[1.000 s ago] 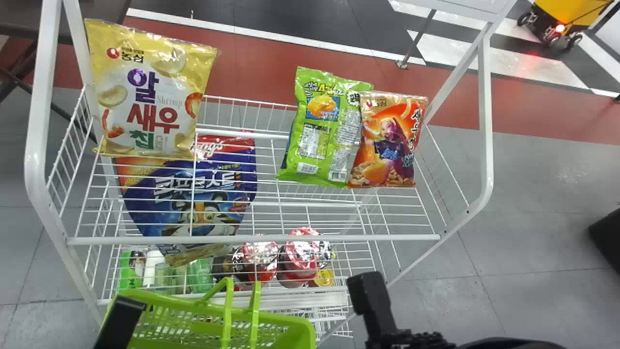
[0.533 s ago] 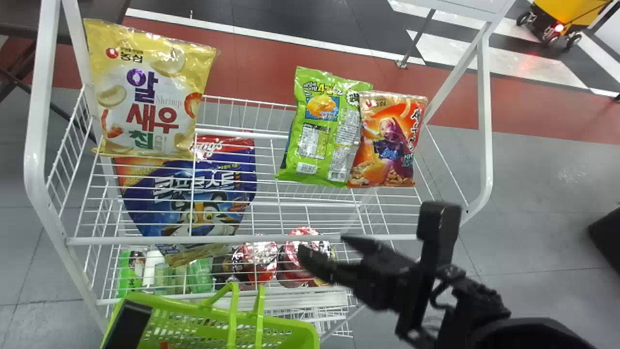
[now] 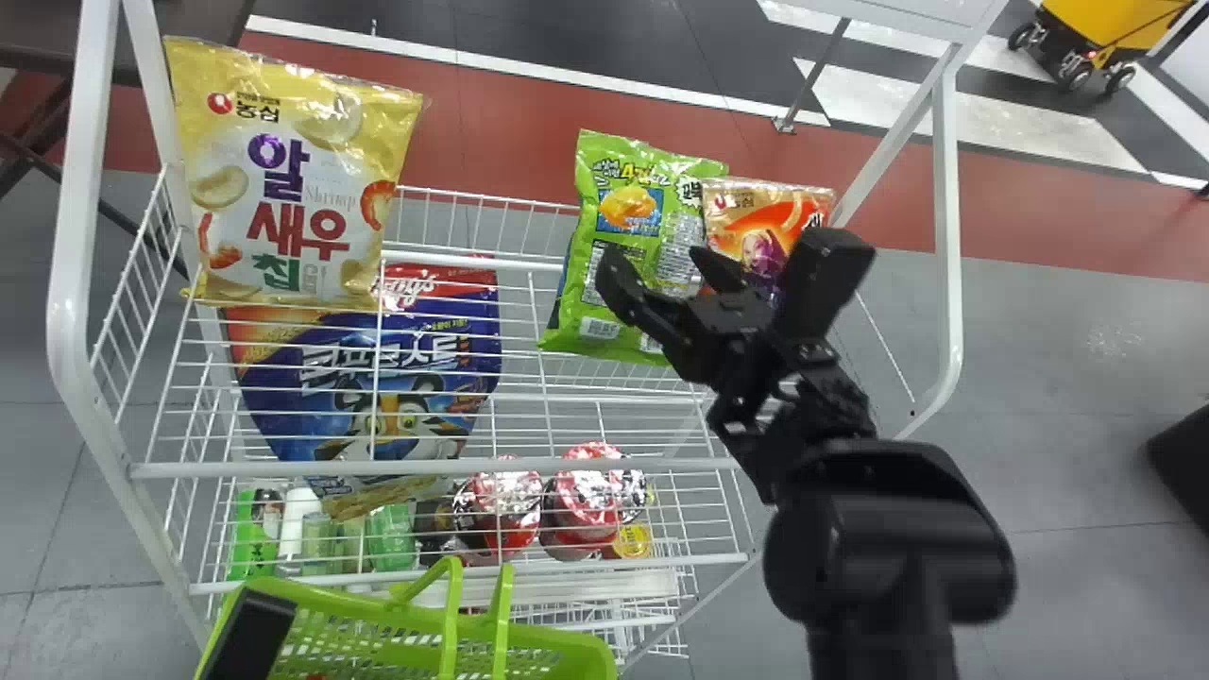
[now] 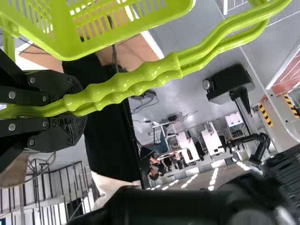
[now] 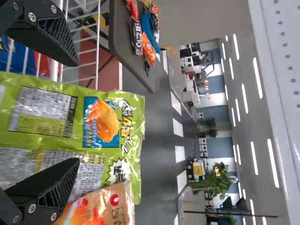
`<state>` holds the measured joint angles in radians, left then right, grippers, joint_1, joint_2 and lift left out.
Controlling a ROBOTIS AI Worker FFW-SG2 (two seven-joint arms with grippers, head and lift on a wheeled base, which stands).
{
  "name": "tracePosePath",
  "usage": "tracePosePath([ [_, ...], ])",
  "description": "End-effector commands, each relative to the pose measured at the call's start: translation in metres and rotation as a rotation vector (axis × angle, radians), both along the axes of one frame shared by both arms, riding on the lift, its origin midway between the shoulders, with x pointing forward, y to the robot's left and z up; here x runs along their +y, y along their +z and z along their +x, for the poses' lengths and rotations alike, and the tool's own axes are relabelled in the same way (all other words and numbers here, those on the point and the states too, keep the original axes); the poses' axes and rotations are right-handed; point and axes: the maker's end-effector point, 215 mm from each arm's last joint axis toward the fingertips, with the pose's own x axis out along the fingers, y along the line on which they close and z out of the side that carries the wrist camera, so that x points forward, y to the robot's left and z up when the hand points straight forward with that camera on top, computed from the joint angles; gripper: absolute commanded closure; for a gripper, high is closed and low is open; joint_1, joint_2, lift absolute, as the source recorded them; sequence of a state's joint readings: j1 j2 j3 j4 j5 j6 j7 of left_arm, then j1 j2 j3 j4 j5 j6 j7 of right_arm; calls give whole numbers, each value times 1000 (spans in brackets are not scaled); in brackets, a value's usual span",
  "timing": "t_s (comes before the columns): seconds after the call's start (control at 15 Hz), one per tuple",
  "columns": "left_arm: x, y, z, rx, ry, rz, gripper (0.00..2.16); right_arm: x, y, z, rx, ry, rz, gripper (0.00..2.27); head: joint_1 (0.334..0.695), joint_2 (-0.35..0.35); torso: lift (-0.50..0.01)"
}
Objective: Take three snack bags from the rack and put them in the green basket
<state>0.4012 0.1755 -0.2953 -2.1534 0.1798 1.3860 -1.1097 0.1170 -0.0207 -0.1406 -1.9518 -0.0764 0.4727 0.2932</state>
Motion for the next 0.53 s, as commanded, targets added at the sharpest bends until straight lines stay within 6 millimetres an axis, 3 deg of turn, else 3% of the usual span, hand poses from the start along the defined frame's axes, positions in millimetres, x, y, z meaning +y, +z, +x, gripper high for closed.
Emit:
tracePosePath([
  [0.0, 4, -1, 4, 0, 3, 3, 1754, 9, -10, 18, 22, 8, -27, 107, 695, -350, -15],
  [0.27, 7, 0, 8, -4, -7, 1, 1754, 2, -32, 38, 67, -40, -85, 124, 695, -350, -15],
  [0.33, 7, 0, 10, -4, -6, 1, 1754, 1, -38, 41, 81, -39, -85, 248, 695, -350, -15],
  [0.4, 7, -1, 11, -4, -6, 1, 1754, -4, -39, 44, 88, -46, -83, 907, 695, -350, -15],
  [0.47, 7, -1, 12, -2, -6, 1, 1754, -3, -45, 42, 114, -33, -75, 1831, 695, -350, -15],
])
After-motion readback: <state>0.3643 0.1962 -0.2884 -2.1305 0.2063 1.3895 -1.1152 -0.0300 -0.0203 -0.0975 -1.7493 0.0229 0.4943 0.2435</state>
